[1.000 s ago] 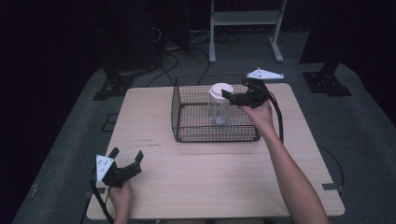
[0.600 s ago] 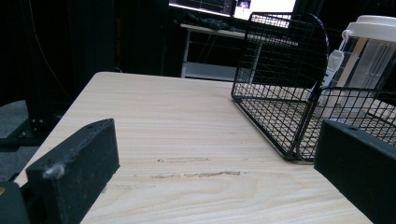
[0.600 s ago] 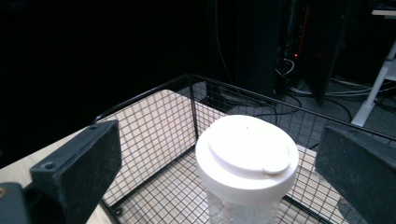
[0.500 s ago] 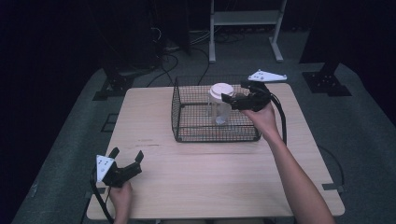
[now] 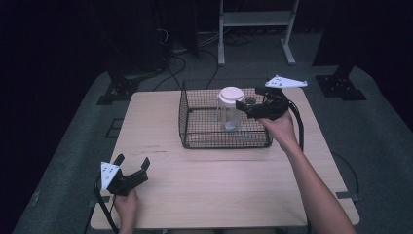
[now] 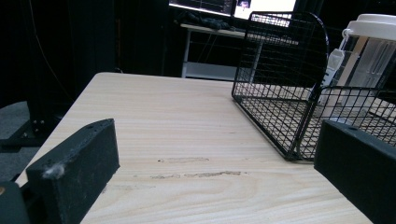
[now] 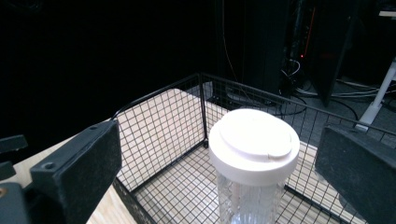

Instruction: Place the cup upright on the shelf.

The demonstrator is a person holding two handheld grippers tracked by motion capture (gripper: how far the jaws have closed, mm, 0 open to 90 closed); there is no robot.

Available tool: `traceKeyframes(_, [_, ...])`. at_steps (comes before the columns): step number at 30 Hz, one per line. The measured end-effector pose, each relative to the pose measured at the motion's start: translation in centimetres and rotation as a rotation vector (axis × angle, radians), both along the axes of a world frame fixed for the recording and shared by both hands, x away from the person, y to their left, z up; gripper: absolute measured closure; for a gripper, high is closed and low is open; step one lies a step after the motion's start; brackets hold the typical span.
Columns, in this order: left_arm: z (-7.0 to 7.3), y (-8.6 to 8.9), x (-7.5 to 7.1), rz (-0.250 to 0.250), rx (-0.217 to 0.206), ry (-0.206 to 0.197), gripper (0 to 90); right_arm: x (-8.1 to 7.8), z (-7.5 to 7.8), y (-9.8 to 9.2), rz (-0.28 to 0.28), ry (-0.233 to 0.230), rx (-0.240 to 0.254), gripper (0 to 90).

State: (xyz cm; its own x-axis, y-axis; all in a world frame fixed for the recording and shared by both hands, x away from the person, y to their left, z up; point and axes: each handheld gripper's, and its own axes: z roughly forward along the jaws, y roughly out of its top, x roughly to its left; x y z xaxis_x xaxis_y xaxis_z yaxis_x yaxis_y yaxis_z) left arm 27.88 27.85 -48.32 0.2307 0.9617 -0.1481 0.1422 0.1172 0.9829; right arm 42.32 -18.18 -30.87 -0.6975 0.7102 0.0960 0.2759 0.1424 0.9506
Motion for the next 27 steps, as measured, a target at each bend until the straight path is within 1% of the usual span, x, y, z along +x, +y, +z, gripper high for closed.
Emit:
traceKeyframes(2, [0.0,0.0,0.0,0.005,0.002,-0.002,0.0,-0.2,-0.3,-0.2,0.002,0.008,-0.009,0.0])
traceKeyframes(6, [0.0,0.0,0.0,0.002,0.001,-0.003,0.0,-0.4,-0.7,-0.5,0.004,0.019,-0.004,0.0])
traceKeyframes(12, [0.0,0.0,0.0,0.002,0.001,-0.002,0.0,-0.9,-1.1,-0.9,-0.003,0.014,-0.011,0.0])
traceKeyframes(19, [0.0,-0.1,0.0,0.002,0.002,-0.003,0.0,-1.6,-1.8,-1.3,0.002,0.023,-0.025,0.0])
traceKeyframes(27, [0.0,-0.1,0.0,0.002,0.003,-0.003,0.0,-2.4,-2.1,-1.5,0.007,0.023,-0.029,0.0])
